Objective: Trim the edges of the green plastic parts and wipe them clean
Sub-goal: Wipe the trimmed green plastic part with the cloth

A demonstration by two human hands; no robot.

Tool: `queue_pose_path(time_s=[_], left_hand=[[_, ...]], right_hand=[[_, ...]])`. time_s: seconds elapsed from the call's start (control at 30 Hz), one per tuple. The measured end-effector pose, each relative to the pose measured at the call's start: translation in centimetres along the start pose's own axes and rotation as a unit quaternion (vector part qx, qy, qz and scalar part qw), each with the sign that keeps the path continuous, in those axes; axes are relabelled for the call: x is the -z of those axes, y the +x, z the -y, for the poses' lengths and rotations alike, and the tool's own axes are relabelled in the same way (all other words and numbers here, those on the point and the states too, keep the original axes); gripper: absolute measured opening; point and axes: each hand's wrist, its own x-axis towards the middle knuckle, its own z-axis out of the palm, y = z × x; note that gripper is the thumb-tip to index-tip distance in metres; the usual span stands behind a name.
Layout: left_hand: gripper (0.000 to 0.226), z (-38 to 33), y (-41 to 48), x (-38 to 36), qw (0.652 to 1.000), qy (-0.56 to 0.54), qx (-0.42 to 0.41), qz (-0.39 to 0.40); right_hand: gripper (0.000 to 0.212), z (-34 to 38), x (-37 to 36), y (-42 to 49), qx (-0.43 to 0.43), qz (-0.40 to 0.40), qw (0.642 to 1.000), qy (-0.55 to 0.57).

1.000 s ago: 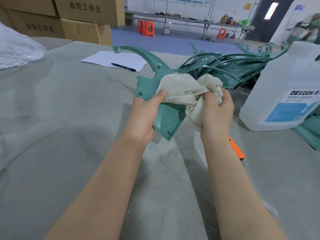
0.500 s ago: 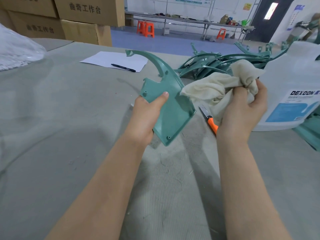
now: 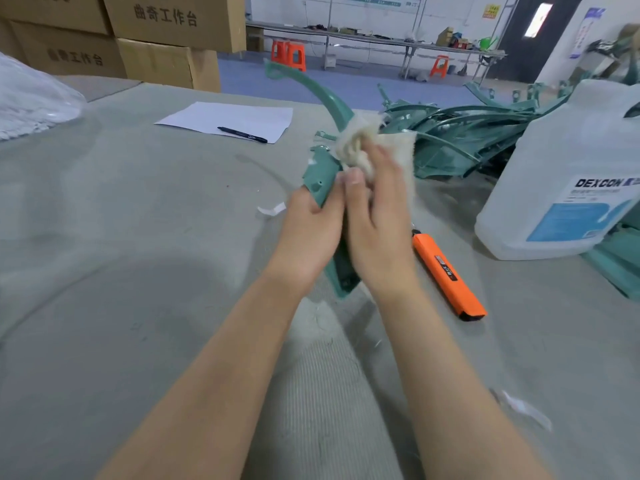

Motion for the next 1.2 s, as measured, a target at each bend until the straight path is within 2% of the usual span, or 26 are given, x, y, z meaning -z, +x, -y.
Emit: queue_pose_path(time_s=[0.03,0.1,0.2,0.27,0.33,0.47,0.53,0.57,0.67,0.73,0.87,0.97,1.07,1.2], left_hand=[[0.030,-0.1,0.1,0.2,1.000,-0.015,0.006,-0.007],[0.032,-0.2,0.3,0.5,0.997,-0.064,0.032,-0.010],[0.036,0.0,0.4,0.7,0.998,-0.048,0.033,-0.011],[0.051,0.0,0.2,0.3,1.000,-0.011,0.025,-0.004],[0.055,0.1,0.3,0.3,1.000,0.001,0.013,-0.013],[0.041,0.4,1.5,2.0,0.992,-0.075,0.032,-0.095],[0.039,0.4,1.7,2.8,0.986,-0.124,0.042,-0.100],[0.039,0.4,1.8,2.8,0.986,-0.126,0.047,-0.093],[0.042,0.5,1.4,1.6,0.993,-0.089,0.061,-0.057],[0.043,0.6,1.4,1.2,0.994,-0.081,0.055,-0.049],[0.039,0.8,2.3,2.8,0.985,-0.144,0.057,-0.075],[0.044,1.0,2.5,3.7,0.966,-0.235,0.086,-0.068],[0.063,1.2,2.3,3.2,0.978,-0.170,0.108,-0.063],[0.048,1.5,2.5,3.3,0.983,-0.141,0.093,-0.075]], right_hand=[[0.054,-0.1,-0.5,-0.2,0.000,0.045,0.999,-0.025],[0.055,-0.4,-1.2,-0.3,0.004,0.074,0.995,-0.073],[0.049,-1.3,-1.1,0.2,-0.020,0.026,0.995,-0.091],[0.047,-2.0,-0.5,0.6,-0.064,-0.008,0.995,-0.080],[0.047,-1.9,-0.7,0.3,-0.077,-0.013,0.995,-0.062],[0.047,0.8,-3.9,-2.3,0.054,0.072,0.994,-0.054],[0.045,0.8,-4.6,-2.2,0.103,0.083,0.989,-0.068],[0.043,0.4,-4.4,-1.6,0.095,0.072,0.991,-0.064],[0.045,-1.5,-2.3,0.1,-0.024,0.034,0.998,-0.053],[0.045,-1.5,-1.8,-0.4,-0.039,0.030,0.996,-0.080],[0.045,0.9,-4.2,-2.7,0.074,0.099,0.991,-0.047],[0.041,0.6,-4.4,-2.1,0.107,0.109,0.986,-0.064],[0.038,-1.2,-3.4,-1.4,0.071,0.032,0.993,-0.090],[0.038,-3.2,-1.7,-0.8,-0.050,0.003,0.996,-0.069]])
